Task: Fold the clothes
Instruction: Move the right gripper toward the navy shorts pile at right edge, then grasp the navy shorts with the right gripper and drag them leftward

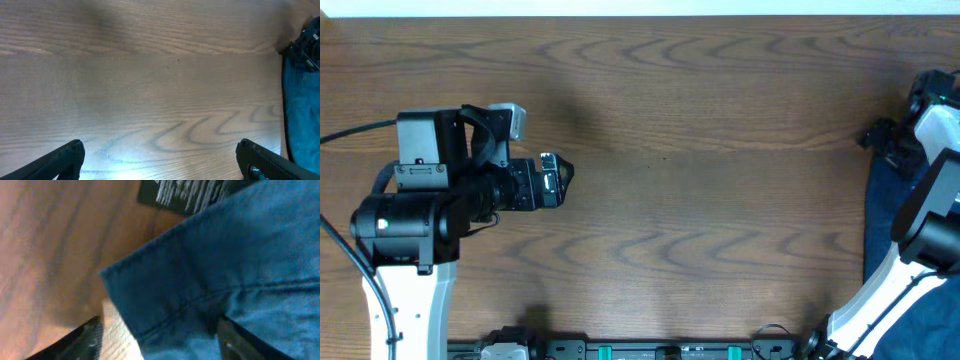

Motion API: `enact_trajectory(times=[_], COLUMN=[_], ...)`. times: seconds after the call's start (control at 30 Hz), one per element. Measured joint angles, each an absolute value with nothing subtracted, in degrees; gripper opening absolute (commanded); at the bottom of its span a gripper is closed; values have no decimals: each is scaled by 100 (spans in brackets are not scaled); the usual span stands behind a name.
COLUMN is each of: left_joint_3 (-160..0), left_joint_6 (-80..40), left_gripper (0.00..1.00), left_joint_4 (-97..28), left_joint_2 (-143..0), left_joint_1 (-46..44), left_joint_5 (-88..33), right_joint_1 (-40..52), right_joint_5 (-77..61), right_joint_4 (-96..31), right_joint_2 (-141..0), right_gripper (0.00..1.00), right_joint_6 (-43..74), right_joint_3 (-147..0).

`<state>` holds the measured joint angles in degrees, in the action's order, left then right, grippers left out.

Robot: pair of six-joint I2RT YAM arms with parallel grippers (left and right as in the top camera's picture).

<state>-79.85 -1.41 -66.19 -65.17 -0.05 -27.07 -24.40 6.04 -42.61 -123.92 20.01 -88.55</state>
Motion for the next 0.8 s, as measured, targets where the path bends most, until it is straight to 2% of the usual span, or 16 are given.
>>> enact_trajectory(times=[0.17, 0.23, 0.33, 0.57, 0.8], left_joint_3=[-7985, -7985, -7985, -7985, -7985], left_joint_6=[-141, -141, -141, -141, -36], left_gripper=[98, 98, 98, 98, 98], left_joint_4=[-6619, -6619, -6619, -6600, -6595], left_joint_2=[-6571, -6593, -6632, -6643, -6643], left_joint_1=[-5, -5, -5, -5, -5], left_joint_5=[-2707, -2705, -2707, -2705, -2681], right_joint_1=[-2440, -2440, -2438, -2438, -2316], right_joint_5=[600, 676, 749, 637, -45], right_joint_4=[-4285, -4372, -4560, -4827, -4838], right_joint_2=[-12403, -12403, -12403, -12020, -10208], right_gripper=[40, 18, 3, 1, 1], right_joint_6=[1920, 1850, 1868, 1813, 1772], right_joint_3=[-8858, -8871, -8888, -8919, -8962])
